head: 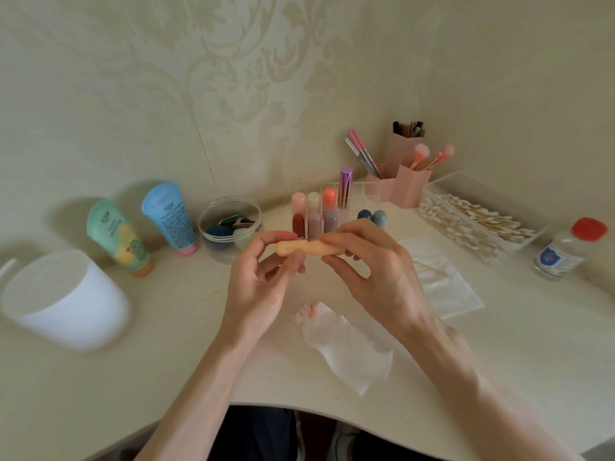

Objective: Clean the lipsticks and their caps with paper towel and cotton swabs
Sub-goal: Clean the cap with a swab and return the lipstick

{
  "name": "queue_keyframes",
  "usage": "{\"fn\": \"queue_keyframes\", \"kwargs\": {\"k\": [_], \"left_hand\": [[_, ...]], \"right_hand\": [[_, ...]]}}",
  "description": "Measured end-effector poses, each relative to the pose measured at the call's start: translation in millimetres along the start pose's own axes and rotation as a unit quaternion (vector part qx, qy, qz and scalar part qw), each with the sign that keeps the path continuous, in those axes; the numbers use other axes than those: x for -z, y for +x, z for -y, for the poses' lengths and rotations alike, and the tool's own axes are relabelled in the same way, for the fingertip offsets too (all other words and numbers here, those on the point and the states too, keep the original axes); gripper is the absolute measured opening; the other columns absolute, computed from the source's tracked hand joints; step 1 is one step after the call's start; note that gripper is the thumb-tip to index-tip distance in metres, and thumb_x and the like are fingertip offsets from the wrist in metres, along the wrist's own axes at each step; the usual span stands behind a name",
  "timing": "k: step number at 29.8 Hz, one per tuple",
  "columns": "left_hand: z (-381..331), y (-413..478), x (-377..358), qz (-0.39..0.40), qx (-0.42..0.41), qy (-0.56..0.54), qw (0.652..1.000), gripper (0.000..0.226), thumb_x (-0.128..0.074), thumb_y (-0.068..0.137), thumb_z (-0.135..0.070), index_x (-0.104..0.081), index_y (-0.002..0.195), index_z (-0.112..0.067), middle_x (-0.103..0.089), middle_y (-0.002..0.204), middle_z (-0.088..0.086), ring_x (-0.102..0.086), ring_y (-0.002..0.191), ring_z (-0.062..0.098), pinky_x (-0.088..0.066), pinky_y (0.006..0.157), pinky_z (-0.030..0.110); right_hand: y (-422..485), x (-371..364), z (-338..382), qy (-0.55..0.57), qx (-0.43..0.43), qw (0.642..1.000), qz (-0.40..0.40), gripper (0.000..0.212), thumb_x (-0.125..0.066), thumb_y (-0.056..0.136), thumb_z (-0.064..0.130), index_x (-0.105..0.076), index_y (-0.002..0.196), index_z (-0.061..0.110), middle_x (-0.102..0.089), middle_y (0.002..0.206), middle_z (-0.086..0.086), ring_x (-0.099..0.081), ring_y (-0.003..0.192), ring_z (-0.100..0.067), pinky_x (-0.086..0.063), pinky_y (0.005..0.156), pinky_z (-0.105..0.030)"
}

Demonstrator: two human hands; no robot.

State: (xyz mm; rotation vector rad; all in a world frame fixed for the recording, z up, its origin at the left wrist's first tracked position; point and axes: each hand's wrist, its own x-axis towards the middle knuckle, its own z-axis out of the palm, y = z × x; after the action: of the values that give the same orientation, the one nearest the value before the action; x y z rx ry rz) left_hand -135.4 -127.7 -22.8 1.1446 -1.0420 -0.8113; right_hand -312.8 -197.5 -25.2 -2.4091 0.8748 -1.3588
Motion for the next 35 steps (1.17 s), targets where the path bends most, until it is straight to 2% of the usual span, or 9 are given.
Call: {"fn": "queue_keyframes", "kwargs": {"k": [3, 6, 10, 18, 23, 28, 30, 32, 35], "left_hand": [[-1.5, 3.9, -5.3, 0.000, -0.032, 0.028, 0.999, 0.029, -0.077, 0.089, -0.014, -0.067, 0.117, -0.011, -0.076, 0.102, -0.002, -0.074, 0.078, 0.023, -0.058, 0.081, 0.029], [-3.6, 10.4, -11.1, -0.028, -0.047, 0.014, 0.998, 0.038, -0.081, 0.085, -0.008, -0.063, 0.119, -0.011, -0.076, 0.107, 0.001, -0.071, 0.066, 0.025, -0.059, 0.073, 0.027], [-2.5, 17.5, -15.2, -0.037, -0.059, 0.058, 0.996, 0.032, -0.085, 0.081, -0.012, -0.067, 0.107, -0.006, -0.078, 0.102, -0.005, -0.068, 0.057, 0.023, -0.055, 0.062, 0.024], [-1.9, 25.3, -5.5, 0.011, -0.078, 0.148, 0.986, 0.030, -0.086, 0.079, -0.016, -0.071, 0.105, -0.011, -0.076, 0.092, -0.008, -0.070, 0.059, 0.018, -0.049, 0.066, 0.017], [-3.0, 23.8, -0.8, 0.039, -0.118, 0.191, 0.974, 0.031, -0.083, 0.083, -0.029, -0.073, 0.110, -0.020, -0.075, 0.097, -0.014, -0.073, 0.080, 0.016, -0.048, 0.066, 0.027], [-9.1, 36.7, -11.3, 0.008, -0.212, 0.275, 0.938, 0.027, -0.079, 0.088, -0.030, -0.074, 0.114, -0.023, -0.073, 0.111, -0.015, -0.065, 0.107, 0.008, -0.042, 0.084, 0.016], [-12.0, 46.0, -19.9, -0.001, -0.237, 0.299, 0.924, 0.029, -0.078, 0.088, -0.034, -0.073, 0.115, -0.023, -0.071, 0.110, -0.015, -0.063, 0.107, 0.007, -0.042, 0.086, 0.016], [-12.4, 54.8, -30.1, 0.010, -0.263, 0.331, 0.906, 0.030, -0.078, 0.088, -0.034, -0.073, 0.115, -0.022, -0.070, 0.107, -0.014, -0.062, 0.108, 0.011, -0.049, 0.090, 0.027], [-11.0, 63.6, -43.3, 0.020, -0.282, 0.357, 0.890, 0.029, -0.081, 0.087, -0.028, -0.073, 0.115, -0.022, -0.063, 0.101, -0.016, -0.060, 0.113, 0.018, -0.052, 0.091, 0.042]], "right_hand": [[-1.6, -1.2, 3.1, -0.004, -0.001, 1.000, -0.009, 0.025, -0.081, 0.093, 0.016, -0.078, 0.118, 0.015, -0.068, 0.104, 0.005, -0.060, 0.086, -0.002, -0.054, 0.076, -0.025], [-1.7, -0.3, 0.7, 0.010, -0.018, 1.000, -0.012, 0.026, -0.082, 0.093, 0.018, -0.078, 0.118, 0.015, -0.067, 0.101, 0.007, -0.054, 0.081, 0.001, -0.051, 0.074, -0.021], [-1.9, 0.4, 0.1, 0.018, -0.038, 0.999, -0.018, 0.024, -0.083, 0.092, 0.017, -0.078, 0.116, 0.015, -0.064, 0.094, 0.007, -0.054, 0.076, -0.008, -0.050, 0.073, -0.023], [-9.1, -6.3, 3.1, 0.022, -0.085, 0.996, 0.004, 0.021, -0.081, 0.093, 0.023, -0.076, 0.113, 0.016, -0.064, 0.093, 0.008, -0.057, 0.074, -0.011, -0.053, 0.072, -0.031], [-10.3, -9.1, 7.1, 0.055, -0.117, 0.990, 0.052, 0.026, -0.081, 0.092, 0.028, -0.072, 0.115, 0.019, -0.068, 0.100, 0.011, -0.063, 0.079, -0.013, -0.054, 0.073, -0.034], [-2.8, -1.3, -0.1, -0.005, -0.116, 0.993, 0.023, 0.033, -0.083, 0.087, 0.043, -0.072, 0.113, 0.025, -0.067, 0.100, 0.018, -0.064, 0.075, -0.008, -0.054, 0.066, -0.027], [-1.1, 2.7, -8.4, -0.049, -0.122, 0.991, 0.003, 0.026, -0.081, 0.089, 0.030, -0.073, 0.113, 0.025, -0.066, 0.094, 0.016, -0.062, 0.072, -0.008, -0.054, 0.064, -0.032], [-0.9, 4.8, -18.2, -0.086, -0.145, 0.986, 0.002, 0.025, -0.075, 0.086, 0.014, -0.075, 0.109, 0.023, -0.068, 0.093, 0.011, -0.063, 0.072, -0.011, -0.056, 0.066, -0.040], [-0.5, 6.2, -27.2, -0.115, -0.178, 0.977, 0.026, 0.023, -0.071, 0.082, 0.009, -0.075, 0.101, 0.022, -0.069, 0.093, 0.006, -0.065, 0.075, -0.021, -0.055, 0.067, -0.041]]}}
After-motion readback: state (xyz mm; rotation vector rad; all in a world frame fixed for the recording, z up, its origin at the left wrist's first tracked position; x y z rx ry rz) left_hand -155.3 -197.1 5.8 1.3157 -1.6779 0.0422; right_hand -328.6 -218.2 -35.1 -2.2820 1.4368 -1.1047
